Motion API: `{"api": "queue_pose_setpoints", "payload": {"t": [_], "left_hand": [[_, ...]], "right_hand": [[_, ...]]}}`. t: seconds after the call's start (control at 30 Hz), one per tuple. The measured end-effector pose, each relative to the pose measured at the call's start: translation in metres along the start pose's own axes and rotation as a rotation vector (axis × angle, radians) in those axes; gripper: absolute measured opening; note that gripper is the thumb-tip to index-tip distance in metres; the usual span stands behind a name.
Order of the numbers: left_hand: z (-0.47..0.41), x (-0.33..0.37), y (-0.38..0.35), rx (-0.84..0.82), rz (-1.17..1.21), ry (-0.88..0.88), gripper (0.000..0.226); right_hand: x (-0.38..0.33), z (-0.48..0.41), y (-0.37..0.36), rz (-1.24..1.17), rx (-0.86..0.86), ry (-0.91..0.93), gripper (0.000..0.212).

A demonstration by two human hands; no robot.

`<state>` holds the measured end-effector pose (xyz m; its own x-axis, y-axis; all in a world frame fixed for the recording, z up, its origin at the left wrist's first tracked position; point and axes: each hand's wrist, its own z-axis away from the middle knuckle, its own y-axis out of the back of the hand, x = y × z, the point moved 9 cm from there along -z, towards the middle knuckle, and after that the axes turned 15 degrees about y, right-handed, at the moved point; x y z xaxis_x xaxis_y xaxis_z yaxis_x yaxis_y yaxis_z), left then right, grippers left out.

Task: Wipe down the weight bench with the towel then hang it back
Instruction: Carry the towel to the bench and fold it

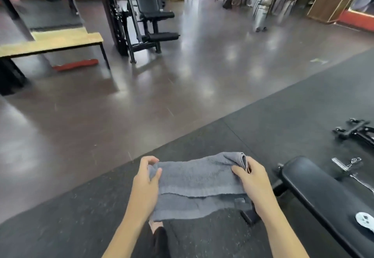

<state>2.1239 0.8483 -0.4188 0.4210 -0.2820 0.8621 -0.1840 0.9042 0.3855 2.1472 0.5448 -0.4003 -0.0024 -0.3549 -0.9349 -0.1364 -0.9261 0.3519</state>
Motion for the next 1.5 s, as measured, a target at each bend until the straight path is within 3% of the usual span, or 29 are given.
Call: {"api": "queue_pose_setpoints", "payload": {"t": [0.27,0.47,0.67,0.97,1.13,1.5], "left_hand": [[-0.213,0.104,-0.016,-0.19,0.157,0.046,0.054],[-0.332,0.217,-0.091,-0.369,0.028,-0.121,0.035],[-0.404,0.304,-0.234,-0.457,0.025,-0.201,0.032],[-0.485,0.501,-0.447,-0.54,0.011,-0.474,0.024],[-0.527,0.6,-0.547,-0.55,0.03,-0.599,0.026],[-0.687,0.761,-0.85,-0.677,0.073,-0.603,0.035]], "right_hand": [[-0.016,-0.18,-0.039,0.038,0.245,0.027,0.037],[-0.024,-0.277,-0.004,0.082,0.453,0.103,0.038],[0.015,-0.369,0.074,0.232,0.578,0.174,0.044],[0.083,-0.568,0.246,0.183,0.71,0.029,0.021],[0.097,-0.657,0.335,0.101,0.804,0.036,0.019],[0.18,-0.904,0.53,0.176,0.948,0.037,0.025]]}}
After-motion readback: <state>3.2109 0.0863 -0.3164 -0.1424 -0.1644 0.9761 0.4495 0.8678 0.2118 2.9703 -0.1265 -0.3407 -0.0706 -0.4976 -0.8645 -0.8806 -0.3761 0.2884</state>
